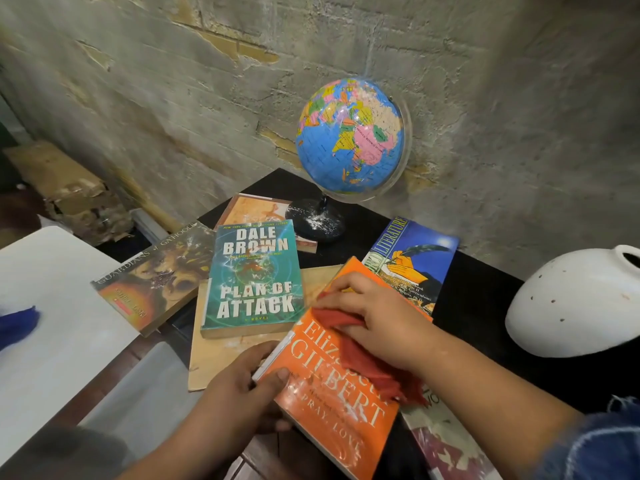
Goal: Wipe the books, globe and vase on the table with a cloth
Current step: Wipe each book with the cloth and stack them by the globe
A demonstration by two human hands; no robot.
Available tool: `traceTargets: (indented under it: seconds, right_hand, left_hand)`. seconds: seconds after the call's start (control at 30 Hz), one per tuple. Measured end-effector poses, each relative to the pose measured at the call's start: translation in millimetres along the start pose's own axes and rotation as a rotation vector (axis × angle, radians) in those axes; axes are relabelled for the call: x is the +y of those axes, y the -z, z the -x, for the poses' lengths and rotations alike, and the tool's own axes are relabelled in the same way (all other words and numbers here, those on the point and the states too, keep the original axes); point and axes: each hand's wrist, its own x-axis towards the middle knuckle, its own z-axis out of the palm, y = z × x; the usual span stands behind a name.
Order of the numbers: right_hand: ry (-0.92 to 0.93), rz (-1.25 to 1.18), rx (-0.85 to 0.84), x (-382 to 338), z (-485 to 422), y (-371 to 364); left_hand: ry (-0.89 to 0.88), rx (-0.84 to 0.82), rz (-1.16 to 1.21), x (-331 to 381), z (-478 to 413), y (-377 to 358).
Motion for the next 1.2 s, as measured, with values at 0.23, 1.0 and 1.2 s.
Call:
traceTargets:
  seconds: [0.23, 1.0, 1.2]
  right_hand:
    - [-0.376, 0.012, 0.144, 30.6, -5.0, 10.3]
    - [-0.285, -0.216, 0.253, 15.9, 15.4, 42.4]
    - [-0.179, -0.151, 0.088, 4.9, 38.8, -15.5]
  left_hand:
    - [0.095, -0.093, 0.059, 1.5, -3.2, 6.0]
    - [-0.035, -0.117, 0.280, 8.2, -4.4, 16.1]
    - [-0.031, -0.054, 0.310, 0.3, -7.3, 13.4]
